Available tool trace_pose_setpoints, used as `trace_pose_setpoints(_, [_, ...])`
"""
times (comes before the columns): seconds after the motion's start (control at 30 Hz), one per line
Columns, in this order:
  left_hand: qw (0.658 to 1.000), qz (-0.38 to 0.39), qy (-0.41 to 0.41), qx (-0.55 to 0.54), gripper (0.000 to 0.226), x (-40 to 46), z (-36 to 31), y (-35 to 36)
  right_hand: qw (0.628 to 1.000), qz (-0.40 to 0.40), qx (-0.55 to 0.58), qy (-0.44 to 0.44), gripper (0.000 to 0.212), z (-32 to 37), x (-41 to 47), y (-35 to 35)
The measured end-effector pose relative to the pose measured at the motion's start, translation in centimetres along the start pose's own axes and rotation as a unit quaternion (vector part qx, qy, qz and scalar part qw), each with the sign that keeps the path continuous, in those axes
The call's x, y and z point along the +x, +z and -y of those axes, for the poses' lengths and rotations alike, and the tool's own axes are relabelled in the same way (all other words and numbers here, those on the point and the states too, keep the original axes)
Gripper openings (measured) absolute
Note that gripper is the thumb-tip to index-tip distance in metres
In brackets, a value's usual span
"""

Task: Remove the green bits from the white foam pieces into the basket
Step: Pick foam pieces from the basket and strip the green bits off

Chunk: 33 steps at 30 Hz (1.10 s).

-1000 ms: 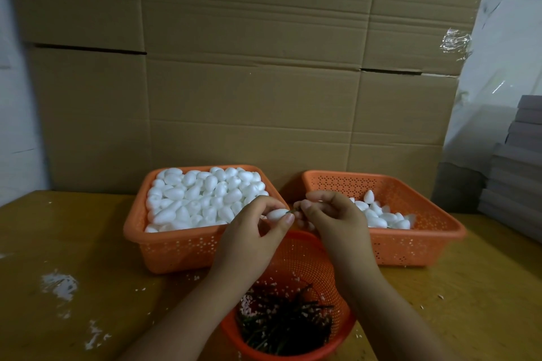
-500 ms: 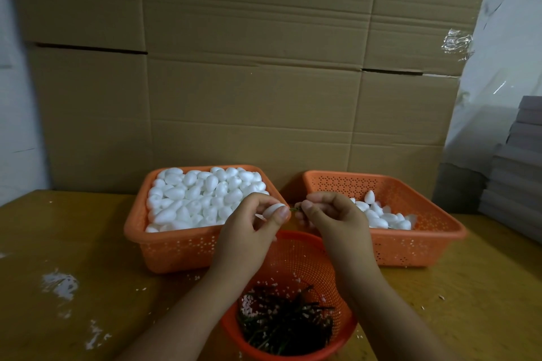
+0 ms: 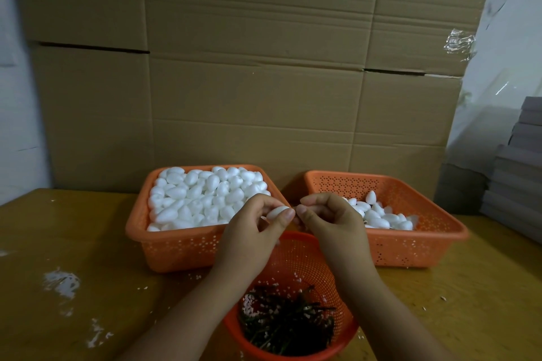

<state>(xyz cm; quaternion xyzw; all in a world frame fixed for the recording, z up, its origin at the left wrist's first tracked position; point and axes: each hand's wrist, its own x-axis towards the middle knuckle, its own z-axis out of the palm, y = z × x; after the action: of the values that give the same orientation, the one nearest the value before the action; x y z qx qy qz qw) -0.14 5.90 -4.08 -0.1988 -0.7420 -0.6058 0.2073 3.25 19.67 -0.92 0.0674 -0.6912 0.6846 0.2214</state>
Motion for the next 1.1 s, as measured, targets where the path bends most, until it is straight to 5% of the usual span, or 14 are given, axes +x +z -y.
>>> trace_pose_setpoints(0.27, [1.0,-0.013,0.027,0.007,0.029,-0.19,-0.29,0.1,0.999,0.009,-0.036,-0.012,0.002,-0.39,0.24,0.13])
trace_pose_setpoints(0.47, [0.999,-0.019,0.03,0.01,0.031,-0.3,-0.51,0.07,0.998,0.031,-0.056,0.028,0.024,-0.98,0.45,-0.16])
trace_pose_setpoints(0.9, [0.999,-0.003,0.033,0.024,0.038,-0.36,-0.76,-0.01,0.996,0.069,-0.054,0.006,0.027,-0.78,0.29,-0.04])
trace_pose_setpoints(1.1, [0.999,-0.036,0.022,0.004,0.018,-0.19,-0.72,0.15,0.997,0.061,-0.027,0.032,0.018,-1.01,0.23,0.29])
